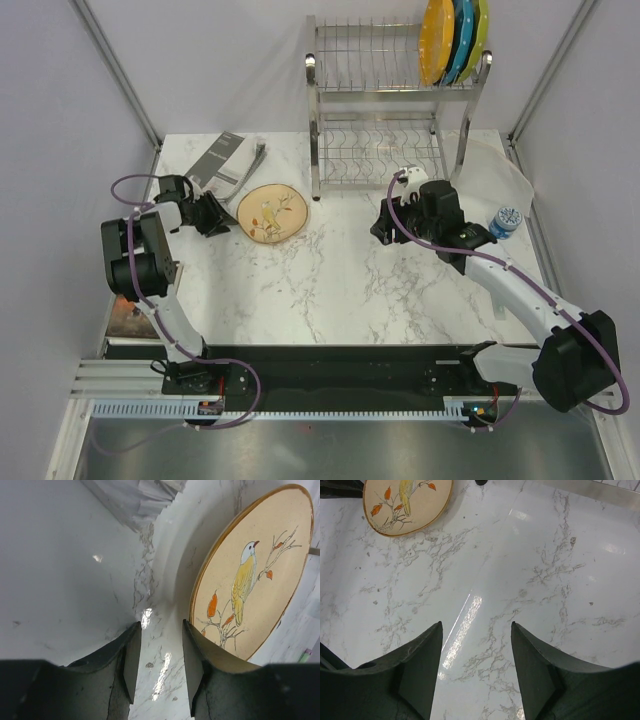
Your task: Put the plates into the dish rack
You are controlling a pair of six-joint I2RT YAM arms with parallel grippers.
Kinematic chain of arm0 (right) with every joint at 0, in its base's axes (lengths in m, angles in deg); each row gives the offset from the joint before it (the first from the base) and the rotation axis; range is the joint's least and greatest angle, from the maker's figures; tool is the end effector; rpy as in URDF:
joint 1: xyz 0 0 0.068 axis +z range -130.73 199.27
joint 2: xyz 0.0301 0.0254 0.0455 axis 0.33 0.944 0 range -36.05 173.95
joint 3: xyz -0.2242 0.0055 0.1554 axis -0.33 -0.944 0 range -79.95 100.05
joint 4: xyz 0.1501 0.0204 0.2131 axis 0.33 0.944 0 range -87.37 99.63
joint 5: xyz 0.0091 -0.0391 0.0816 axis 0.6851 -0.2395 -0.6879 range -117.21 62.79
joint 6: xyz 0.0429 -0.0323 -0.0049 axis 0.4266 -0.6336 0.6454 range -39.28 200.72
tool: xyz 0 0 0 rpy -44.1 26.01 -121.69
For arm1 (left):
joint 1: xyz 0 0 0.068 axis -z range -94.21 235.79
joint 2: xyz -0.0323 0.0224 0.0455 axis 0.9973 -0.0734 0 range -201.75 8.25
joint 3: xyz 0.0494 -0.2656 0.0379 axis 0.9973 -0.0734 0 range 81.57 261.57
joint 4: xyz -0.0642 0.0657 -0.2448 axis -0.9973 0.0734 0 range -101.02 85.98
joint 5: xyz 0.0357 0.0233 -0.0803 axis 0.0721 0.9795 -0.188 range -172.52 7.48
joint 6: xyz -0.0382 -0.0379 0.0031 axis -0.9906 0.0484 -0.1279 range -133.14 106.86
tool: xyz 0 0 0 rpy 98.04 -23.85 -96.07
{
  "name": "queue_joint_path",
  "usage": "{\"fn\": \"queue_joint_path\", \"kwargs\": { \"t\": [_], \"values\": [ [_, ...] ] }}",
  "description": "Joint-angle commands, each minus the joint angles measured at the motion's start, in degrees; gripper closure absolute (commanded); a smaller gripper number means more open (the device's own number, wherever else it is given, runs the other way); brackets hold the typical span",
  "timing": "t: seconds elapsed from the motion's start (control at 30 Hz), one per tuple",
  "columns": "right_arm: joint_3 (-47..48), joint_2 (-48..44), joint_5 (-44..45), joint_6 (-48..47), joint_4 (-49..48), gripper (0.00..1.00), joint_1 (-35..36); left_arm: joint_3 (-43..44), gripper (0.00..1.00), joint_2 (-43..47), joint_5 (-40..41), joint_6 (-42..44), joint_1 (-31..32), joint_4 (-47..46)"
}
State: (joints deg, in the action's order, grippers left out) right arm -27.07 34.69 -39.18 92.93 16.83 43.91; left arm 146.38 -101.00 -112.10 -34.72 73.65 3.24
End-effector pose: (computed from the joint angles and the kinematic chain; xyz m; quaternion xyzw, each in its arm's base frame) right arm 0.2486 0.1221 0.2870 -0.1444 0.8595 0.2388 0.4282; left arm 0.3738 0.0625 0.1444 -0.2042 0.9109 -0.2665 0.2398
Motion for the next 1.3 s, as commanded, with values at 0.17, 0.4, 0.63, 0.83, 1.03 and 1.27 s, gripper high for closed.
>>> {"fn": "queue_joint_path", "kwargs": {
  "t": [0.17, 0.4, 0.63, 0.83, 1.03, 1.27],
  "values": [
    [0.82, 1.07, 1.07, -2.19, -0.75, 0.35, -0.03, 0.41, 0.56, 3.76, 1.45, -2.76, -0.69, 1.47],
    [1.34, 2.30, 0.89, -2.54, -1.10, 0.35, -0.30, -1.36, 0.54, 5.90, -2.05, -5.13, -2.36, 1.82],
    [3.19, 4.49, 0.80, -3.24, -1.45, 0.35, -0.30, 1.36, 0.52, -0.96, -6.10, -7.86, -1.92, -1.78],
    [1.70, 3.88, 1.24, -3.59, -1.36, 0.35, -0.30, 5.05, 0.51, -5.44, -6.36, -7.95, -1.49, -4.33],
    [-0.23, 2.83, 1.33, -3.51, -1.28, 0.34, -0.47, 4.80, 0.52, -5.27, -6.01, -8.39, 0.01, -4.68],
    [-0.41, 3.70, 1.60, -3.51, -1.98, 0.34, -0.65, 4.26, 0.53, -5.35, -7.16, -9.88, 1.24, -5.83]
  ]
}}
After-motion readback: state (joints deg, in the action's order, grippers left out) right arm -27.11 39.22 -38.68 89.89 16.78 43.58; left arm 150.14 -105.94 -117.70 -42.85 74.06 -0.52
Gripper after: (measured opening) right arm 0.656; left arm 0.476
